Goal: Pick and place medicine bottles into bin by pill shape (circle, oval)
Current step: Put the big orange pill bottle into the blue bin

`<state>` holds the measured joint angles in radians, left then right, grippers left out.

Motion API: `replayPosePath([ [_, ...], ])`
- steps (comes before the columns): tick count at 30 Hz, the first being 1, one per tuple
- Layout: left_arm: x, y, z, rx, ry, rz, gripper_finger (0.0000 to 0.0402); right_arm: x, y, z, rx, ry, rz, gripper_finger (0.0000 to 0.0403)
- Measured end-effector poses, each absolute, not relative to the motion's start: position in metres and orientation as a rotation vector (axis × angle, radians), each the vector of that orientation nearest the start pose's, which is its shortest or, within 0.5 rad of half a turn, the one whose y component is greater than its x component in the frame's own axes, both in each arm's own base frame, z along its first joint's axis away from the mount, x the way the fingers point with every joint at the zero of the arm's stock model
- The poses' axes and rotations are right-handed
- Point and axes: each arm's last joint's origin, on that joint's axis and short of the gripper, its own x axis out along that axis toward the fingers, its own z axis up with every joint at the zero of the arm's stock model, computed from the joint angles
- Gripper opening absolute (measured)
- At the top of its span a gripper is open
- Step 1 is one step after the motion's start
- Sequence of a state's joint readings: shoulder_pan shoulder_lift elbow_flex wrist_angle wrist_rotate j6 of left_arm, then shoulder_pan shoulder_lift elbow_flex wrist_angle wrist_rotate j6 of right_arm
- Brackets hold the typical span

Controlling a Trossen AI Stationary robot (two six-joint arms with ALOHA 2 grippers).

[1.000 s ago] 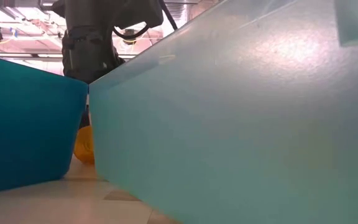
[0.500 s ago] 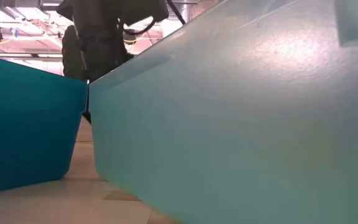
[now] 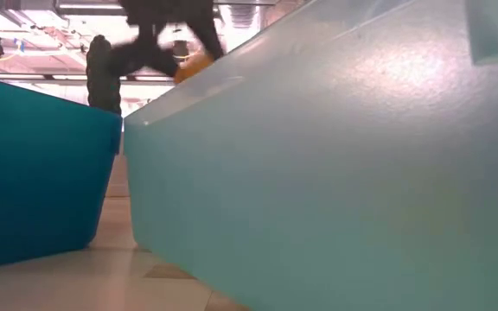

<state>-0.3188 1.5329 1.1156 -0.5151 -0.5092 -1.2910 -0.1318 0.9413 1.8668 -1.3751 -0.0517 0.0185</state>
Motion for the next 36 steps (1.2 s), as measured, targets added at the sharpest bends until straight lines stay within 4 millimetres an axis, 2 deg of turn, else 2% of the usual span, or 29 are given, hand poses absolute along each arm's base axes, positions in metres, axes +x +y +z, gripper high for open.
replayPosePath([
  [6, 0.284, -0.113, 0.286, -0.579, 0.399, 0.521, 0.0213, 0.059, -0.006, 0.509, 0.055, 0.388, -0.083, 0.0324],
  [12, 0.280, -0.129, 0.313, -0.420, 0.181, 0.491, 0.0214, 0.094, -0.009, 0.495, 0.083, 0.350, -0.006, 0.0324],
  [15, 0.284, -0.128, 0.327, -0.365, 0.066, 0.517, 0.0214, 0.118, -0.009, 0.482, 0.096, 0.330, 0.090, 0.0324],
  [19, 0.289, -0.124, 0.347, -0.259, -0.041, 0.503, 0.0214, 0.162, -0.006, 0.466, 0.098, 0.278, 0.225, 0.0324],
  [22, 0.290, -0.120, 0.359, -0.197, -0.116, 0.507, 0.0214, 0.191, 0.002, 0.454, 0.088, 0.258, 0.297, 0.0324],
  [27, 0.291, -0.113, 0.371, -0.130, -0.186, 0.512, 0.0215, 0.231, 0.018, 0.446, 0.037, 0.217, 0.382, 0.0324],
  [32, 0.294, -0.106, 0.374, -0.109, -0.210, 0.489, 0.0215, 0.259, 0.032, 0.442, 0.022, 0.148, 0.432, 0.0324],
  [36, 0.297, -0.102, 0.376, -0.111, -0.233, 0.454, 0.0215, 0.275, 0.034, 0.436, 0.028, 0.136, 0.431, 0.0324],
])
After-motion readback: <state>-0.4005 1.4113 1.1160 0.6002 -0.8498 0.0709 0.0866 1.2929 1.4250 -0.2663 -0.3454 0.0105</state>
